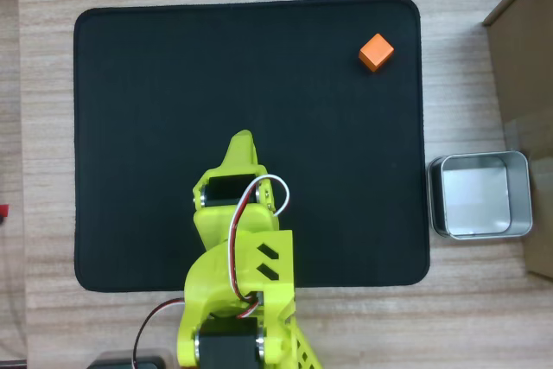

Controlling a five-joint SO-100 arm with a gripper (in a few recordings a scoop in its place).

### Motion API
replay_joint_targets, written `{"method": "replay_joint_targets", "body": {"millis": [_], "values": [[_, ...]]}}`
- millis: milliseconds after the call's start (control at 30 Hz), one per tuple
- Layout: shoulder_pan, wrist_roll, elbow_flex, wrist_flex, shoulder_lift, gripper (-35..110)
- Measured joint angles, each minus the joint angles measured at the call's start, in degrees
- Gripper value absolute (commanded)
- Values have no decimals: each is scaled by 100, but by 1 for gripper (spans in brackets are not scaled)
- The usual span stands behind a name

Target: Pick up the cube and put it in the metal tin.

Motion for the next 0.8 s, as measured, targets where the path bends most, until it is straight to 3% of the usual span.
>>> {"method": "replay_joint_targets", "body": {"millis": [333, 567, 800], "values": [[510, -132, -659, -79, -738, 7], [1310, -97, -1169, -1037, -1978, 9], [2127, 668, -2153, -1775, -4017, 12]]}}
